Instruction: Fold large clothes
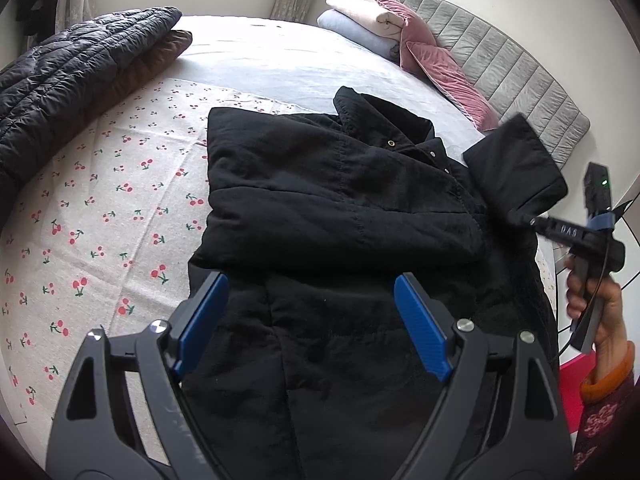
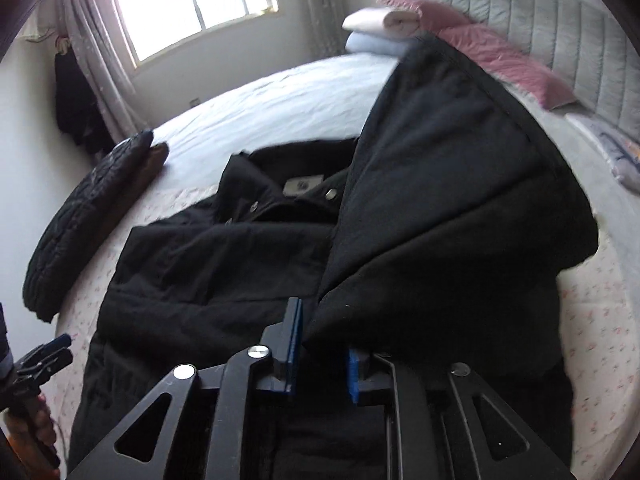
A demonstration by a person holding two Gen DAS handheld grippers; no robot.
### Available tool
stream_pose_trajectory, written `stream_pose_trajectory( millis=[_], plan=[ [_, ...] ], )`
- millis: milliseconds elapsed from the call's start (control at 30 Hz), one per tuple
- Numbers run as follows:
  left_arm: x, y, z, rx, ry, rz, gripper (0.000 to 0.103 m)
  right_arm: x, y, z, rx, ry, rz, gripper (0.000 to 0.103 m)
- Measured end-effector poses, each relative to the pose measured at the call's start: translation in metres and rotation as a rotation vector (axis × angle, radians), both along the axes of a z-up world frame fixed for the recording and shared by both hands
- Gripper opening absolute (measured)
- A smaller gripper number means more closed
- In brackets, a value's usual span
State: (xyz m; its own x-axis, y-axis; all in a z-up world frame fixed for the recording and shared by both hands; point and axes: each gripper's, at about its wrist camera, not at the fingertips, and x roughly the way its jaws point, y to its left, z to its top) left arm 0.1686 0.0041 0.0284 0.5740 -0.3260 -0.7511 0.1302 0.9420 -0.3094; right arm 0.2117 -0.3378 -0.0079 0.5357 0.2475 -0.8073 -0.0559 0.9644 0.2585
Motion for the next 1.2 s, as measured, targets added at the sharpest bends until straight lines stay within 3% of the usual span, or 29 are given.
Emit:
stream_pose_trajectory(
  millis=[33,67,133,267,500,633,800,933,1033,1100,1167,1200],
  plan=[
    [0.0,0.0,0.0,-0.004,0.002,-0.001,0.085,0.001,0.002,-0.01,0.045,0.039,0.013,0.05],
    [0.0,0.0,0.0,-0.007,0.002,-0.002,0.085,0.001,0.002,-0.019,0.101,0.072,0.027,0.055],
    [0.0,0.0,0.001,-0.008,-0.001,-0.004,0.085,-0.006,-0.002,-0.026,0.202,0.083,0.049,0.058],
    [0.001,-0.005,0.004,-0.024,0.006,-0.005,0.085,-0.029,-0.025,-0.019,0.336,0.022,0.002,0.063],
    [0.031,-0.054,0.012,-0.039,0.048,-0.113,0.085,-0.065,-0.087,-0.015,0.279,-0.029,-0.151,0.068],
    [0.07,-0.09,0.008,-0.032,0.087,-0.164,0.085,-0.072,-0.156,-0.007,0.265,-0.041,-0.27,0.068],
    [0.122,-0.133,-0.015,-0.035,0.105,-0.182,0.084,-0.058,-0.24,-0.021,0.357,-0.028,-0.432,0.069],
    [0.154,-0.16,-0.04,-0.06,0.147,-0.18,0.079,-0.027,-0.276,-0.044,0.451,-0.003,-0.479,0.069],
    [0.168,-0.174,-0.056,-0.058,0.163,-0.176,0.056,0.002,-0.286,-0.066,0.542,0.001,-0.475,0.069],
    [0.168,-0.181,-0.059,-0.063,0.156,-0.191,0.03,0.025,-0.286,-0.082,0.57,0.018,-0.493,0.069],
    [0.155,-0.186,-0.047,-0.045,0.06,-0.21,0.016,0.043,-0.285,-0.098,0.599,0.039,-0.515,0.068],
    [0.149,-0.184,-0.041,-0.053,0.008,-0.212,0.014,0.051,-0.284,-0.105,0.62,0.031,-0.511,0.056]
  ],
)
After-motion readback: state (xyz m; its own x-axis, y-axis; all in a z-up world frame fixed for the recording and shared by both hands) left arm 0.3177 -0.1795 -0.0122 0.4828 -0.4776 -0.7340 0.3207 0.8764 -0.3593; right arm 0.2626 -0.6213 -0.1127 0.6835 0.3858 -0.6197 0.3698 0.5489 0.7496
